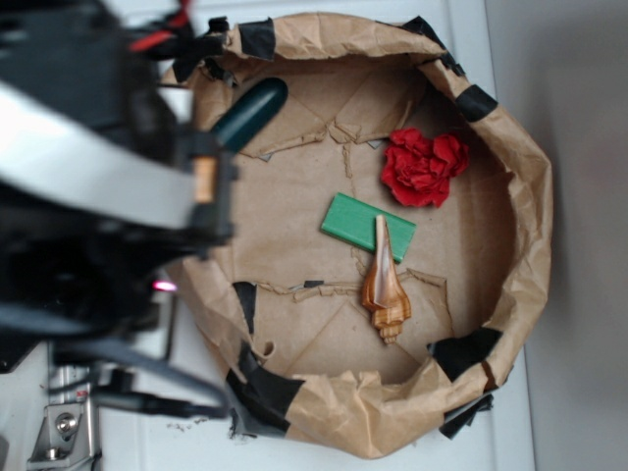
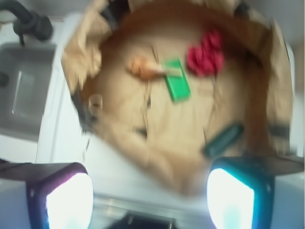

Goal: Grab the shell.

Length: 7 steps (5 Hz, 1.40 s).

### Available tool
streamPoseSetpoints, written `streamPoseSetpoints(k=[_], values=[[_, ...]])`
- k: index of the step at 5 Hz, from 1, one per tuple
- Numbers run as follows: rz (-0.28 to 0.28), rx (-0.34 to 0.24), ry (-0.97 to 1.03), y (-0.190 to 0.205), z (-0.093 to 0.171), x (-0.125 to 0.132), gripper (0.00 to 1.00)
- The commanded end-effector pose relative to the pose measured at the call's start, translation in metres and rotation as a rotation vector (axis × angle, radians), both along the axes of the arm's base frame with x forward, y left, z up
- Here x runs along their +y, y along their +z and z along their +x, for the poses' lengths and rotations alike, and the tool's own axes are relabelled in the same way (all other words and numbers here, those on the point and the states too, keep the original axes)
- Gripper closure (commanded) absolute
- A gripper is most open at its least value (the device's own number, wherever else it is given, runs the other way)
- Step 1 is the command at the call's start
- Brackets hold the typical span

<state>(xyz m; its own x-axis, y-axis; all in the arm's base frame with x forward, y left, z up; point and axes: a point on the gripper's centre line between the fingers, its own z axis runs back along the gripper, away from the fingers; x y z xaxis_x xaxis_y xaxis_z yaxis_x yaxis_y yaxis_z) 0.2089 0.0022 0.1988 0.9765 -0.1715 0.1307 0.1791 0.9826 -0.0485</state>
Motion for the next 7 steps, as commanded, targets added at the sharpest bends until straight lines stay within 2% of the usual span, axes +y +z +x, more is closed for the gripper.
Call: streamPoseSetpoints(k=[1, 2, 3, 4, 5, 6, 7], values=[[0.008, -0.077, -0.222, -0.040, 0.064, 0.004, 0.00], [0.034, -0.145, -0.263, -0.066, 0.089, 0.003, 0.00], [0.096, -0.165, -0.384, -0.096, 0.100, -0.005, 0.00], [0.120, -0.133, -0.535, -0.123, 0.096, -0.018, 0.00], [0.090, -0.181, -0.702, -0.128, 0.075, -0.036, 0.00], [0.123, -0.166, -0.698, -0.134, 0.074, -0.041, 0.00], [0.191, -0.142, -0.632, -0.155, 0.084, -0.042, 0.00]])
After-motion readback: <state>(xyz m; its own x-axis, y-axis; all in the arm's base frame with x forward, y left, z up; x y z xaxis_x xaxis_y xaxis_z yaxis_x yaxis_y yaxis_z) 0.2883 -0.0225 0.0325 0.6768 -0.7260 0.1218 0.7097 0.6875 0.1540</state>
